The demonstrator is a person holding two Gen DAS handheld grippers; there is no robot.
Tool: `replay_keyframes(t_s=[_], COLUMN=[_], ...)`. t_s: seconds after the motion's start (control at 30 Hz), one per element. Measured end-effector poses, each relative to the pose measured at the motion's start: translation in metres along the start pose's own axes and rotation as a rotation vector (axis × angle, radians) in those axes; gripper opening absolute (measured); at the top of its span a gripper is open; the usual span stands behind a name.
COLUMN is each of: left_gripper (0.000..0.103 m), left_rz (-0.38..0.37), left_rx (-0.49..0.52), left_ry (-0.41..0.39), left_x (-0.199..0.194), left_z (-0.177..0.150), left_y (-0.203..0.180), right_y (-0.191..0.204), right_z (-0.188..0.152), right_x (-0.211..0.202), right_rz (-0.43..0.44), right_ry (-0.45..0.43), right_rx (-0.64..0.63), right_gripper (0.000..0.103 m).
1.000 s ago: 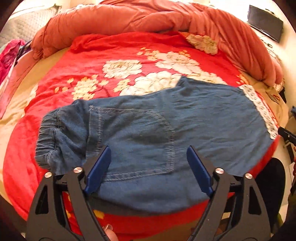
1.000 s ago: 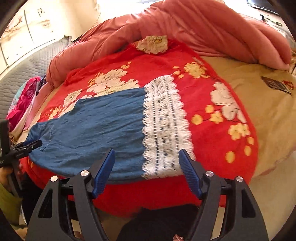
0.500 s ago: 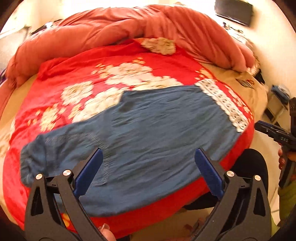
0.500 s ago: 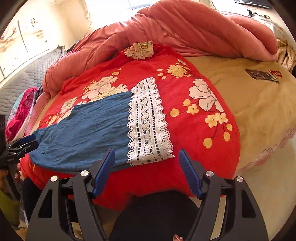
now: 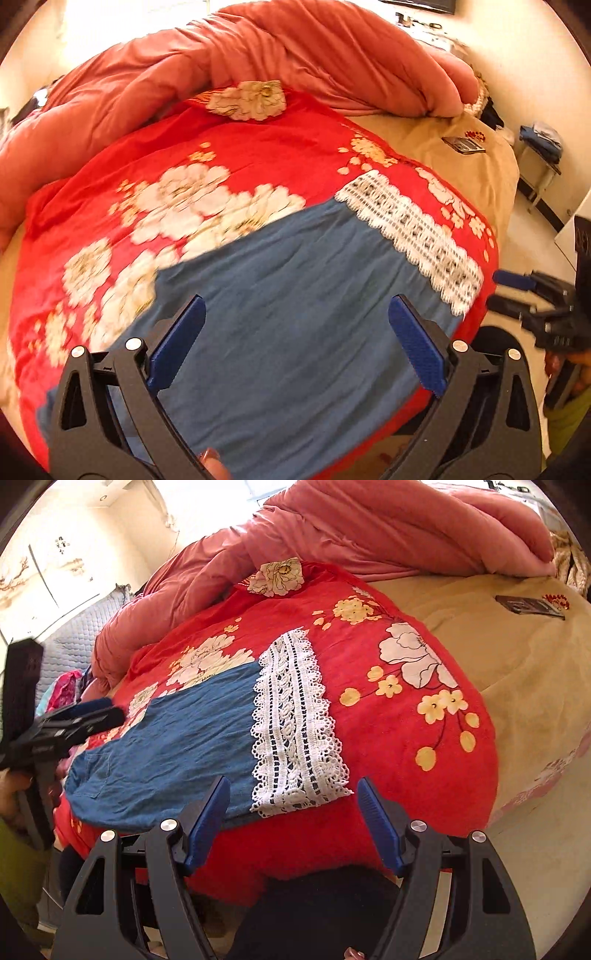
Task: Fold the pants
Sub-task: 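Release the lace and denim and lay the pants flat with both grippers, then grasp the lace-trimmed edge with the left gripper and lift it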
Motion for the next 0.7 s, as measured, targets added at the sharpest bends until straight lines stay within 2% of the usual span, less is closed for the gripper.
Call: replay_keyframes(t_s=[0.2,0.4,0.5,0.57,0.7], left_gripper=[0.094,0.078,0.072,0.063,0.061], left_rz=[-0.052,-0.130,-0.152,-0.157,-0.221], left_rx=[0.048,0.048,0.084,0.110,0.142], left_ry=[0.031,0.076,0.111,0.122,0.166], left_x=[0.024,0.054,0.074,0.084,0.109], left_z=[0.041,0.078,0.095,0.102,0.115], left_y=[-0.018,-0.025,-0.033,-0.037,-0.046], right_y=[-0.002,-0.004,-0.004,-0.005,-0.009], right_z=[0.006,0.012,0.013,0.015,0.016], right_x=[0.006,0.016,0.023,0.027,0.040], right_rz=[0.029,0.064,0.072,0.069,0.064], right_ry=[0.004,0.027,0.039,0.045,0.081], right_rx=[0.018,0.044,0.051,0.054,0.070], right_gripper=[0.070,0.070,0.070,0.070,0.070])
Point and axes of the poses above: each gripper's, at about its wrist camera, not at the fingertips, and x roughly the way its jaws point, y to its left, z to its top, the point moved 10 cm from there along x, roughly the way its jaws point, and after that the axes turned 13 degrees about y, right-handed, at the moved point
